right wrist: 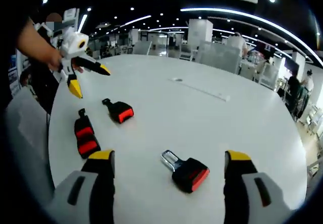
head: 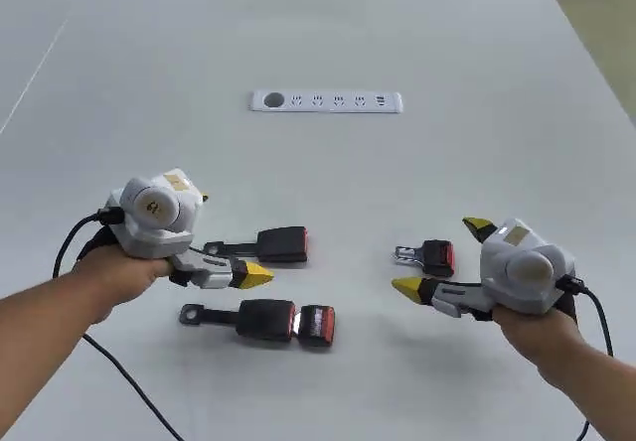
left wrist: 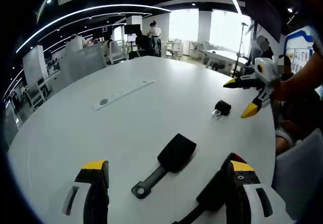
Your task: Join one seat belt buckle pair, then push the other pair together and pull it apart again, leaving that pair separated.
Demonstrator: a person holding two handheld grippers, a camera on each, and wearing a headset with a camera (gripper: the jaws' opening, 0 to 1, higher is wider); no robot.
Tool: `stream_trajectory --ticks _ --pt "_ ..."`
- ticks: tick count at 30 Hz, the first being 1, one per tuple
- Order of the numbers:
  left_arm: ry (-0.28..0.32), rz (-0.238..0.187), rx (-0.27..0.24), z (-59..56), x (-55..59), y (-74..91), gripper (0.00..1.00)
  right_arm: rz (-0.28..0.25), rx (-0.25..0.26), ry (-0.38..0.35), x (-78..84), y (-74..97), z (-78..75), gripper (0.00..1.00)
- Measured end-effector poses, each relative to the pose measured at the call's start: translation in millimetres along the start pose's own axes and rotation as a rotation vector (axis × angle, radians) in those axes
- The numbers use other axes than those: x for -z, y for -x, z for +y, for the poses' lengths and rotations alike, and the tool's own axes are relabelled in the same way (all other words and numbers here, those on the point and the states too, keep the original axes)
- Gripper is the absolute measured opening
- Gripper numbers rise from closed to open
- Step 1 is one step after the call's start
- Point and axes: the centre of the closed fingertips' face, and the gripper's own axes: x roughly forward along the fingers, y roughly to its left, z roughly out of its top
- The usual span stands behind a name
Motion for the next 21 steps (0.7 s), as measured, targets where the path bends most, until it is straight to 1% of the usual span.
stream_trajectory --ticks 1,2,4,6,7,8,10,11,14,16,17,18,21 --pt "0.002 -0.021 -0.012 -0.3 -0.4 5.7 1.0 -0.01 0.006 -0.007 -1.2 1.9 3.2 0.92" --pt "0.01 -0.029 -0.019 -1.8 2.1 13.1 1.0 -0.019 -0.001 -0.011 -2.3 4.3 8.8 0.94" --pt "0.018 -0.025 -0.012 -8.0 9.5 25.0 1.0 -0.024 -0.016 0.004 -4.6 9.6 20.1 0.97" --pt "0.002 -0.031 -0.006 -13.2 13.7 34.7 1.0 -0.022 -0.025 0.021 -5.3 14.4 26.3 0.98" --pt "-0.008 -0.041 -0.001 -16.3 15.6 42.3 1.0 -0.027 -0.028 0.03 -6.9 18.9 30.6 0.99" --pt "-0.005 -0.05 0.005 -18.4 17.0 48.9 1.0 -0.03 -0.026 0.036 -7.3 21.4 32.0 0.99" --pt "-0.005 -0.068 0.013 -20.1 18.7 57.1 1.0 -0.03 -0.023 0.04 -7.4 28.2 36.5 1.0" --pt "-0.008 -0.072 0.015 -20.8 21.6 63.4 1.0 -0.03 -0.023 0.041 -7.1 30.8 38.9 1.0" --pt "-0.008 -0.085 0.025 -22.3 28.1 74.6 1.0 -0.031 -0.03 0.062 -3.1 40.8 49.3 1.0" --pt "-0.024 -0.078 0.027 -23.2 34.2 81.1 1.0 -0.023 -0.044 0.078 0.6 46.0 58.6 1.0" --pt "-0.028 -0.076 0.03 -24.1 36.2 83.6 1.0 -0.016 -0.044 0.091 3.0 47.6 60.6 1.0" --pt "-0.024 -0.08 0.038 -26.0 38.8 87.8 1.0 -0.011 -0.048 0.094 4.7 49.5 63.6 1.0" --pt "-0.018 -0.091 0.038 -28.2 42.9 94.3 1.0 -0.015 -0.059 0.096 8.1 56.9 75.3 1.0"
